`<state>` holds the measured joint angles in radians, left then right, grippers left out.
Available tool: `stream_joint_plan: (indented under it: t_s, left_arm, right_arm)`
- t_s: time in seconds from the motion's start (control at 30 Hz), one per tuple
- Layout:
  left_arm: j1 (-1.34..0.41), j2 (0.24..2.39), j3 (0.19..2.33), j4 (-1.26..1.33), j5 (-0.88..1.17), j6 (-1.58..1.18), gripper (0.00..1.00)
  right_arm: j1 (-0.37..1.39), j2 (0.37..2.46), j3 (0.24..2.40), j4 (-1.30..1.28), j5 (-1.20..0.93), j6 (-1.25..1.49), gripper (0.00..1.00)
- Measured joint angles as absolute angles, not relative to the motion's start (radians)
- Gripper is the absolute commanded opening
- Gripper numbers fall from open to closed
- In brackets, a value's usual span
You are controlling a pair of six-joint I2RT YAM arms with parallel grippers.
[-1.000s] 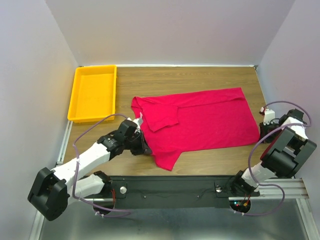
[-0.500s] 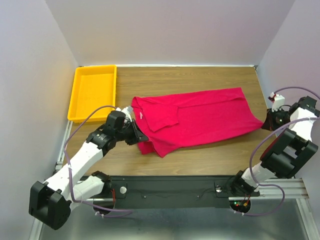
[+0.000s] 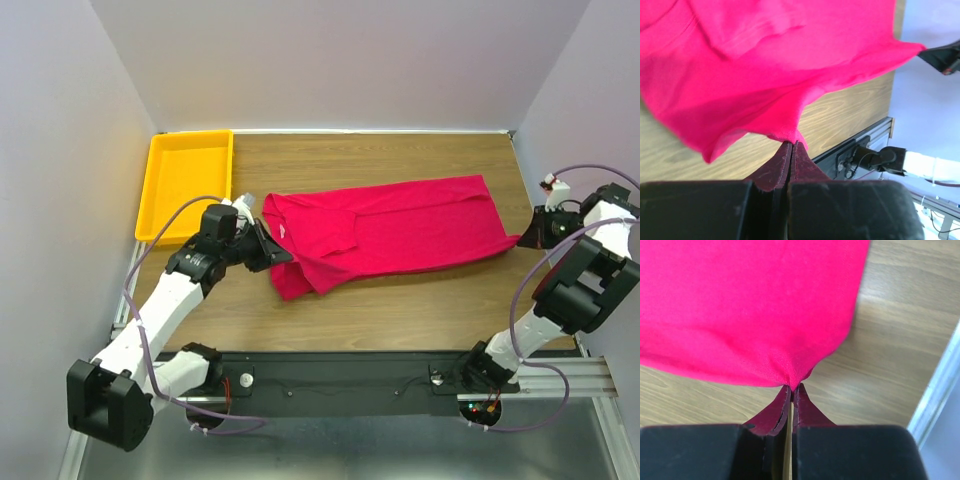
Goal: Fold and stack the t-shirts
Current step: Fold the tshirt
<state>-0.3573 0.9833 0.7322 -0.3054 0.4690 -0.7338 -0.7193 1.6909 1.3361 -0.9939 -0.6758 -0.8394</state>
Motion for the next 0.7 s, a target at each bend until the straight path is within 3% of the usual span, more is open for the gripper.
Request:
stream_joint_plan:
  t_s: [0.27,0.7]
  left_arm:
    - [-0.336,1.066,0.844,-0.271,0.483,-0.697,0.00]
    - [-0.278,1.134,0.851,-0.249,0.490,-0.666,0.00]
  right_arm:
    - [-0.690,1.740,1.365,-0.990,-0.699,-0.805,0.01]
    - [-0.666,1.805,1.403,-0.955,-0.699,-0.727,0.01]
